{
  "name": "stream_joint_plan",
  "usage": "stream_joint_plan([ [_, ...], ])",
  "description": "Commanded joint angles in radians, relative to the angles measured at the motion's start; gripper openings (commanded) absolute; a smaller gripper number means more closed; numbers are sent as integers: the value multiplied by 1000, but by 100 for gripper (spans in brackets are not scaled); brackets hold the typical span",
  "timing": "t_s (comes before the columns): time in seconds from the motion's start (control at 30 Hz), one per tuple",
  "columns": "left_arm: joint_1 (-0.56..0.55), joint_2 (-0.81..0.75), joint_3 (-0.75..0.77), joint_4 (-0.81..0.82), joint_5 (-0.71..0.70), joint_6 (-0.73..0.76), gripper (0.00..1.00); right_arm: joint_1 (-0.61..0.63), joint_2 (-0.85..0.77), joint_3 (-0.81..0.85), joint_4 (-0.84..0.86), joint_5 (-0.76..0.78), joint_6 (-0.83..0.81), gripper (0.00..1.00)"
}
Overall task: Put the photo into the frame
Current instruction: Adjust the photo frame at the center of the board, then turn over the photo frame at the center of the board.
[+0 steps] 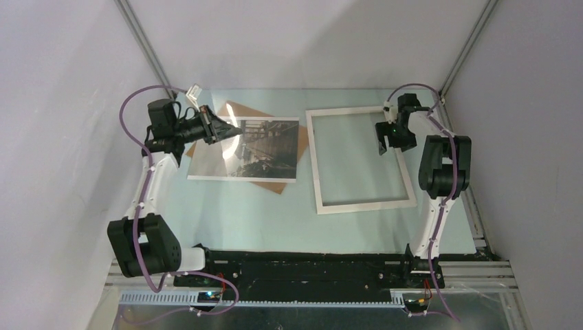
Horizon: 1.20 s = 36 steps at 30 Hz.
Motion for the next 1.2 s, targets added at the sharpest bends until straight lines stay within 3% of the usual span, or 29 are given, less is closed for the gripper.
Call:
stream_joint_plan([
  [0.0,51,-50,33,26,50,-13,0,79,-118,33,36,13,30,88],
  [0.1,98,-55,37,25,69,-20,0,156,-142,40,44,9,60,92],
  [0.33,217,-86,37,6,91,-11,0,322,-120,126,48,-15,166,92],
  [0.57,302,-102,50,-28,88,21,0,438,-40,220,33,-142,294,91],
  [1.17,327,-108,49,-69,81,60,0,607,172,292,6,-95,354,85],
])
